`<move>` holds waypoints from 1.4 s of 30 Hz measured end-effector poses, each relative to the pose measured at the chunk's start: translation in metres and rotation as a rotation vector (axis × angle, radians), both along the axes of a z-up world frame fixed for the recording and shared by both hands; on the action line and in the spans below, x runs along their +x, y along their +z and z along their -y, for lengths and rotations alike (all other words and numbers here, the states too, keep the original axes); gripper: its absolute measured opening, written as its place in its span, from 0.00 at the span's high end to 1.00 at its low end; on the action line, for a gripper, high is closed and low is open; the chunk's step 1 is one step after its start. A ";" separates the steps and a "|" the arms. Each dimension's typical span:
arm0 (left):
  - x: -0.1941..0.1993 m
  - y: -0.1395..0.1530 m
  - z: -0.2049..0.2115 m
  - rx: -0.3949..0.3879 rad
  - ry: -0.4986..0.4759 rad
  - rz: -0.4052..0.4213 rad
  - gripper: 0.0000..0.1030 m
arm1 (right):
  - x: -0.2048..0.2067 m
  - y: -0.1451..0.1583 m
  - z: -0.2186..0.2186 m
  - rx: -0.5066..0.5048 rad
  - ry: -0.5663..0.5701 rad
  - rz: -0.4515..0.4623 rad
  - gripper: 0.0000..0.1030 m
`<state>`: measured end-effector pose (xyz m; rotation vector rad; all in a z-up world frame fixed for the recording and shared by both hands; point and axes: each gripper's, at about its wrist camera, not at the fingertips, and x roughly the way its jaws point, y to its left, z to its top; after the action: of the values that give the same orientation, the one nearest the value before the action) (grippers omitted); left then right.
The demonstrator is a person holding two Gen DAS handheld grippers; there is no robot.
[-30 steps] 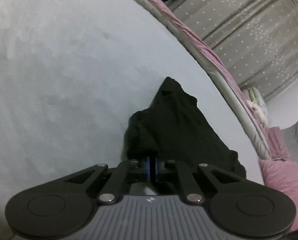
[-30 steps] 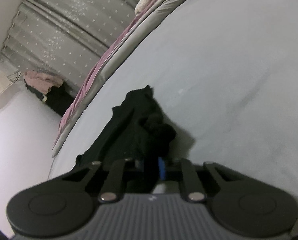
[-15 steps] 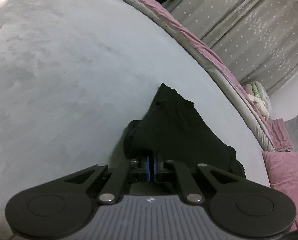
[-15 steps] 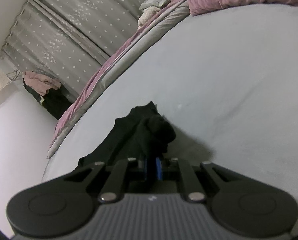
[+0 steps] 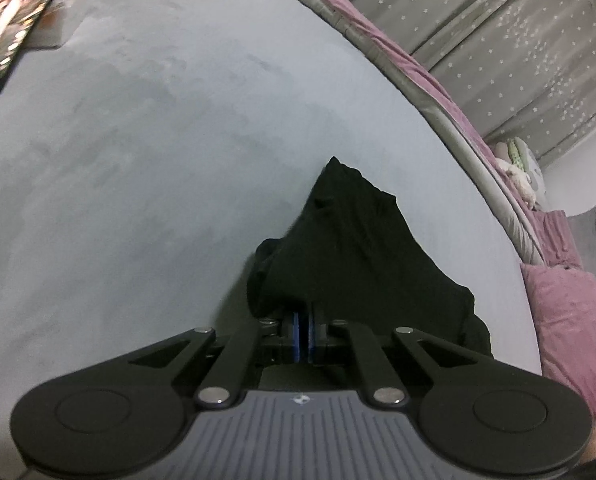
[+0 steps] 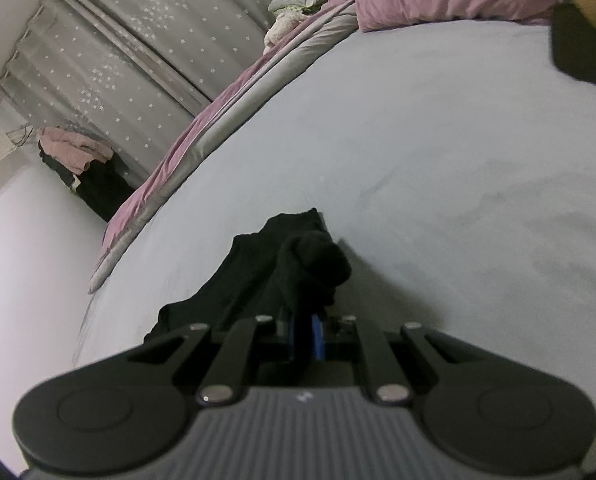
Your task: Fold clothes
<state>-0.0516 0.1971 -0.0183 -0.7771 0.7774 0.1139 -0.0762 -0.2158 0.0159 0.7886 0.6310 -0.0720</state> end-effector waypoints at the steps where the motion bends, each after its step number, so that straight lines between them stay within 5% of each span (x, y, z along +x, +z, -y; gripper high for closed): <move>1: -0.008 0.000 0.000 -0.004 -0.003 -0.004 0.95 | -0.010 0.001 0.000 -0.002 0.001 0.001 0.92; 13: -0.079 -0.006 0.001 -0.021 -0.059 -0.056 0.95 | -0.112 -0.011 0.007 0.001 -0.010 -0.043 0.92; 23: -0.093 -0.026 -0.002 -0.008 -0.132 -0.039 0.90 | -0.132 -0.034 0.000 -0.062 0.027 -0.103 0.90; 26: -0.094 -0.023 -0.006 0.014 -0.169 -0.022 0.86 | -0.133 -0.038 0.001 -0.075 0.033 -0.103 0.86; 31: -0.090 -0.012 -0.006 0.078 -0.195 -0.004 0.72 | -0.135 -0.032 0.004 -0.106 0.035 -0.077 0.51; 42: -0.069 0.012 -0.007 0.221 -0.234 0.028 0.58 | -0.119 -0.006 0.009 -0.201 0.041 -0.038 0.45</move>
<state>-0.1206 0.2038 -0.0059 -0.4733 0.8084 -0.0215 -0.1948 -0.2249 0.0102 0.5814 0.6646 -0.1113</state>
